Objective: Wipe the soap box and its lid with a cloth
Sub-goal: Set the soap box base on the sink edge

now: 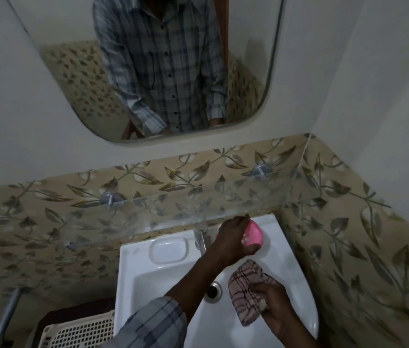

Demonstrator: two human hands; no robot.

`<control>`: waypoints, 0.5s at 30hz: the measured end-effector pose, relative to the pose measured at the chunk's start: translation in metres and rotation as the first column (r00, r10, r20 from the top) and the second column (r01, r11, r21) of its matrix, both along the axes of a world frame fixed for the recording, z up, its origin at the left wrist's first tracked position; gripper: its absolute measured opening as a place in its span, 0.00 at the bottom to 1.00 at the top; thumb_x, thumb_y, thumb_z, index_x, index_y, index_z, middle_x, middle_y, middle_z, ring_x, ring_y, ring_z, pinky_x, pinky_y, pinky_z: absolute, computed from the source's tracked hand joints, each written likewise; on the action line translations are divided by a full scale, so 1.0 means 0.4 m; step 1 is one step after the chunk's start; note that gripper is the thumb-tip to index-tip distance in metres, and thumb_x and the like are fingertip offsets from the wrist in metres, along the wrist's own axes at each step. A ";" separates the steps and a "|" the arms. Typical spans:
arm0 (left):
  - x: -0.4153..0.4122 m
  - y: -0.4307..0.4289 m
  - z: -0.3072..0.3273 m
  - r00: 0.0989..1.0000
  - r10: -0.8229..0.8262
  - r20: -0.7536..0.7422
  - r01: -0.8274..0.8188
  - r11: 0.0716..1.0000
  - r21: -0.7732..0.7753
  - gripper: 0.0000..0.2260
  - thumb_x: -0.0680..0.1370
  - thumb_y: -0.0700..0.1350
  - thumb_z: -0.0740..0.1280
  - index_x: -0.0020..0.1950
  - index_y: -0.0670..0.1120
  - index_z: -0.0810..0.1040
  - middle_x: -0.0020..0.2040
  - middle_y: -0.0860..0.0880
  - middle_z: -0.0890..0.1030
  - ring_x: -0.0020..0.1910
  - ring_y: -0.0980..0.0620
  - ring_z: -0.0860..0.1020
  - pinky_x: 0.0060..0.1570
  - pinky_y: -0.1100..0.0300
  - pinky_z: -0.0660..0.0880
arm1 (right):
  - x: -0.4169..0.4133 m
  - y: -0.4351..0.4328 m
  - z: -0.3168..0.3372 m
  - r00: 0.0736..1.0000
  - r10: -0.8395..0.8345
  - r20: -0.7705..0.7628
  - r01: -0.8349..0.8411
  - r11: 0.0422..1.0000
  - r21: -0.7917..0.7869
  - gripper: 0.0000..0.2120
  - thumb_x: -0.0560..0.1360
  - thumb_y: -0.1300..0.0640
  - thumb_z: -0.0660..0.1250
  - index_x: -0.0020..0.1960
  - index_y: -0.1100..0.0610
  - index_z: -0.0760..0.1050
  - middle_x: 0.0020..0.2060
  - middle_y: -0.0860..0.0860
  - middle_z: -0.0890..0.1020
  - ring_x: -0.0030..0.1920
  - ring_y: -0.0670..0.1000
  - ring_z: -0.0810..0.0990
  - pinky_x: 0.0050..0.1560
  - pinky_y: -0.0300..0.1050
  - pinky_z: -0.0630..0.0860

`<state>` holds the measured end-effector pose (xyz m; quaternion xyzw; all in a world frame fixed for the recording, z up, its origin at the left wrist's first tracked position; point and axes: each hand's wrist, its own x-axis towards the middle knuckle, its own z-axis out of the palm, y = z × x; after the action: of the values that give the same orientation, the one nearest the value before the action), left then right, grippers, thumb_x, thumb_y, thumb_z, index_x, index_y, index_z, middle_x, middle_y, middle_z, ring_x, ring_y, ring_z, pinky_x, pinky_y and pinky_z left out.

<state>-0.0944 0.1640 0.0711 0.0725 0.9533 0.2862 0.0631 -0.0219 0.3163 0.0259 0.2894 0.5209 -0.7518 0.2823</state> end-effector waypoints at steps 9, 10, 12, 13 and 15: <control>-0.128 -0.010 -0.250 0.985 -0.105 0.134 0.138 0.952 -0.273 0.37 0.79 0.51 0.67 0.80 0.38 0.53 0.79 0.39 0.60 0.76 0.40 0.61 0.75 0.51 0.54 | 0.028 0.047 -0.087 0.987 -0.080 0.140 0.074 0.996 0.043 0.17 0.69 0.77 0.64 0.56 0.68 0.79 0.46 0.68 0.85 0.46 0.68 0.84 0.46 0.56 0.81; -0.132 -0.013 -0.264 0.986 -0.104 0.132 0.137 0.950 -0.281 0.36 0.80 0.50 0.66 0.80 0.37 0.52 0.79 0.38 0.60 0.76 0.40 0.61 0.75 0.51 0.55 | 0.030 0.052 -0.097 0.985 -0.083 0.150 0.074 0.995 0.061 0.17 0.69 0.77 0.65 0.56 0.69 0.79 0.45 0.68 0.85 0.46 0.68 0.83 0.47 0.56 0.81; -0.139 -0.016 -0.281 0.989 -0.106 0.107 0.135 0.939 -0.317 0.36 0.80 0.49 0.64 0.81 0.37 0.50 0.79 0.38 0.58 0.77 0.40 0.60 0.76 0.49 0.54 | 0.035 0.055 -0.107 0.984 -0.086 0.155 0.075 0.994 0.076 0.17 0.68 0.78 0.65 0.55 0.70 0.79 0.44 0.68 0.84 0.46 0.68 0.83 0.49 0.58 0.80; -0.141 -0.014 -0.288 0.990 -0.105 0.095 0.131 0.936 -0.327 0.35 0.81 0.48 0.63 0.81 0.37 0.49 0.80 0.38 0.56 0.78 0.40 0.57 0.77 0.47 0.52 | 0.038 0.054 -0.109 0.985 -0.085 0.148 0.074 0.995 0.073 0.16 0.68 0.78 0.65 0.55 0.70 0.79 0.43 0.68 0.85 0.45 0.67 0.83 0.49 0.58 0.80; -0.137 -0.007 -0.300 0.991 -0.109 0.073 0.127 0.934 -0.335 0.34 0.82 0.47 0.61 0.81 0.37 0.47 0.82 0.38 0.50 0.81 0.41 0.49 0.78 0.44 0.46 | 0.040 0.051 -0.112 0.988 -0.082 0.133 0.075 0.995 0.060 0.16 0.68 0.78 0.65 0.54 0.70 0.79 0.43 0.68 0.85 0.44 0.67 0.83 0.46 0.56 0.80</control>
<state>-0.1491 0.1612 -0.0489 0.1099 0.9802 0.1156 0.1170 -0.0060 0.3366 -0.0190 0.3675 0.5091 -0.7265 0.2791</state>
